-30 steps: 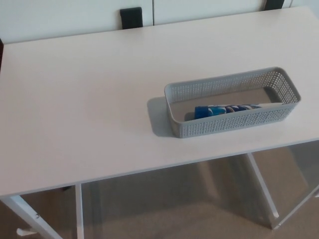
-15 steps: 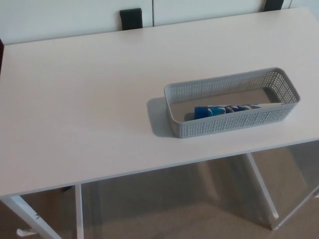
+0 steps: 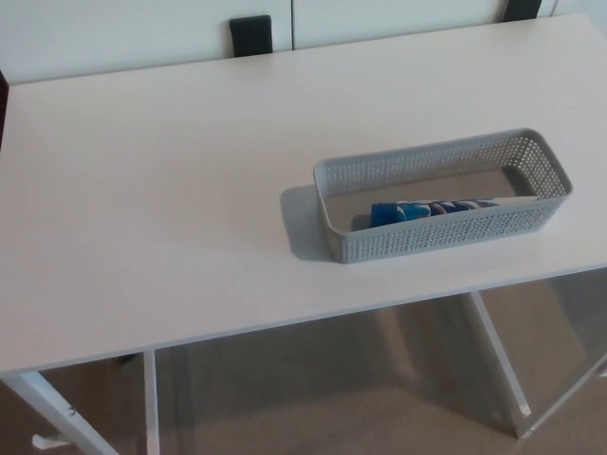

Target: The robot walks towards a table in front, picks a shampoo with left hand and puts it in a small grey container

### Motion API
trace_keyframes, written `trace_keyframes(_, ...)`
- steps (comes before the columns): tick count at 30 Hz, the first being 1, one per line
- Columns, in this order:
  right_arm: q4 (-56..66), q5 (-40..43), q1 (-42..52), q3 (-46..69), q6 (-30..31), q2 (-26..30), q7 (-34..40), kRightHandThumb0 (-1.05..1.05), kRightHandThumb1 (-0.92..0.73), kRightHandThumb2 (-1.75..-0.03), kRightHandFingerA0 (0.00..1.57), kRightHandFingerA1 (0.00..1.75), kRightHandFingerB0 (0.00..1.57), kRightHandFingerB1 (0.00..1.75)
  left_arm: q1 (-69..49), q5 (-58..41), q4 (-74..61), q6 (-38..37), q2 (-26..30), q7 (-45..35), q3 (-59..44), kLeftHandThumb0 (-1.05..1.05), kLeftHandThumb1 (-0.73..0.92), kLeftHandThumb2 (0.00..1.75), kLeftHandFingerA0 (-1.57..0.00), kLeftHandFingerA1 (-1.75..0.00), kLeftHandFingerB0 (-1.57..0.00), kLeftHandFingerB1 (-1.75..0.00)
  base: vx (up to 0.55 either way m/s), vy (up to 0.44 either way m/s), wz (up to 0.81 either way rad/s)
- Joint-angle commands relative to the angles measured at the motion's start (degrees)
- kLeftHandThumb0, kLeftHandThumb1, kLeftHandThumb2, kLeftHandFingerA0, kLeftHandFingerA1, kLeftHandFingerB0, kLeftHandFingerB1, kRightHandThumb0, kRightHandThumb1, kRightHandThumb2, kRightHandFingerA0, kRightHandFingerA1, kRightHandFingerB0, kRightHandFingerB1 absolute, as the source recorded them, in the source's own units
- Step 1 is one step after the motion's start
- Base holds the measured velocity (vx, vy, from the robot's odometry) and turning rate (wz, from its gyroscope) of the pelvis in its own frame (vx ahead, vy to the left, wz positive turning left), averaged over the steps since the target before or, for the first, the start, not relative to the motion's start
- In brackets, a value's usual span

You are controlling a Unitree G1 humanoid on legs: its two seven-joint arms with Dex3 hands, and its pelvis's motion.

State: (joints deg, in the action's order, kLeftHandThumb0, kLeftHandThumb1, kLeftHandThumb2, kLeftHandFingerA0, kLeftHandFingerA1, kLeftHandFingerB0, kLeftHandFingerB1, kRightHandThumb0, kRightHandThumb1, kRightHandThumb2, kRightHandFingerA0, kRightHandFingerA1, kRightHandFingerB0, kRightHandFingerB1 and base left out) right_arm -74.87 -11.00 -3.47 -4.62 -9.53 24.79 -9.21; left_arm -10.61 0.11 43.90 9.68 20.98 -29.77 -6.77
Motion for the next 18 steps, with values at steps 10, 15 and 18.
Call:
trace_keyframes(10,-0.2,-0.7,-0.7,-0.1,0.3,1.8,-0.6,-0.38,-0.47,-0.82,0.68,0.61,0.51,0.53,12.3,14.9,25.0,-9.5,0.6,25.2,14.2,-0.43,0.67,0.6,-0.58,-0.62,-0.55,-0.46,0.0,0.0,0.0)
trace_keyframes(15,0.1,-0.9,-1.5,-0.3,0.7,1.7,-0.9,-0.39,-0.47,-0.82,0.7,0.62,0.51,0.53,13.9,13.8,27.4,-10.0,1.4,24.3,16.3,-0.39,0.69,0.6,-0.57,-0.54,-0.54,-0.44,0.0,0.0,0.0)
trace_keyframes(18,-0.1,-0.6,-1.8,0.0,0.8,1.4,-0.6,-0.37,-0.48,-0.82,0.7,0.62,0.51,0.53,15.1,11.6,28.6,-9.8,1.1,23.8,15.2,-0.38,0.68,0.59,-0.52,-0.52,-0.5,-0.42,0.0,0.0,0.0)
